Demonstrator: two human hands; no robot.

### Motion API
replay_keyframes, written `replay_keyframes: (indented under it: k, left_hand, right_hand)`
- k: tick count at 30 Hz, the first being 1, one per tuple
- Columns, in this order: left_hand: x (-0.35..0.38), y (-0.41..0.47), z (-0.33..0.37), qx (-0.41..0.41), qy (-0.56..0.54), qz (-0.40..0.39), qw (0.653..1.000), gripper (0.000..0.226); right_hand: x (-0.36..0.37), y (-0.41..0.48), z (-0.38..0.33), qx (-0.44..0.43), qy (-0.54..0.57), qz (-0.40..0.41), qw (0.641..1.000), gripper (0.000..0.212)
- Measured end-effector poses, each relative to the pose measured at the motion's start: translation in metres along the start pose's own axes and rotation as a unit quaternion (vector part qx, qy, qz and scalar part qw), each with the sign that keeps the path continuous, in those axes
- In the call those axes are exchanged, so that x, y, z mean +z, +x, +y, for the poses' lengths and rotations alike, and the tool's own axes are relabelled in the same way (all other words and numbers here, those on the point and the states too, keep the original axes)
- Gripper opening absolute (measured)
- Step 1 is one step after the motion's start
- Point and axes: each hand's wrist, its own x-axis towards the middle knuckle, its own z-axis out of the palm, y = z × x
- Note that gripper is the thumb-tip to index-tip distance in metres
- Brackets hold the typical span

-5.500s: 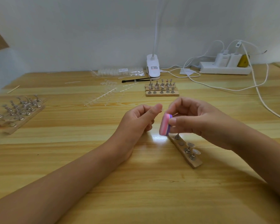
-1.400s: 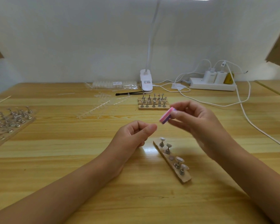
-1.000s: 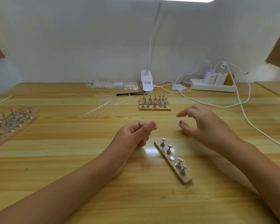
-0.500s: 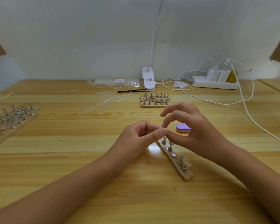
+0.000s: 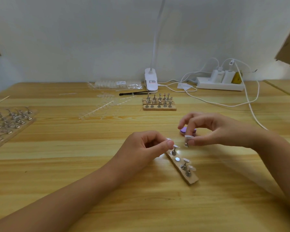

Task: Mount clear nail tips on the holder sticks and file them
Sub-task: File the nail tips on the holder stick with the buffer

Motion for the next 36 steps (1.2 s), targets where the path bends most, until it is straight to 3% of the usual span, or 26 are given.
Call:
replay_keyframes:
  k: [4,9,25,32,36]
  left_hand:
    - [0.002,-0.004,-0.001,0.040,0.082,-0.014,0.996,0.022]
    - [0.008,-0.008,-0.002,0.085,0.197,-0.010,0.977,0.014]
    - [0.009,-0.011,0.002,0.106,0.265,-0.020,0.958,0.014]
    - [0.009,-0.013,0.000,0.200,0.316,0.001,0.927,0.012]
    - [0.011,-0.012,0.000,0.240,0.350,-0.008,0.905,0.022]
  right_hand:
    - [0.003,0.001,0.005,0.022,-0.051,-0.049,0.997,0.012]
    - [0.011,0.005,0.006,0.002,-0.079,-0.033,0.996,0.014]
    - [0.018,0.010,0.012,-0.003,-0.090,-0.035,0.995,0.011]
    - [0.003,0.003,0.009,0.024,-0.066,-0.028,0.997,0.023]
    - [0.011,0.005,0.012,0.038,-0.169,-0.067,0.983,0.025]
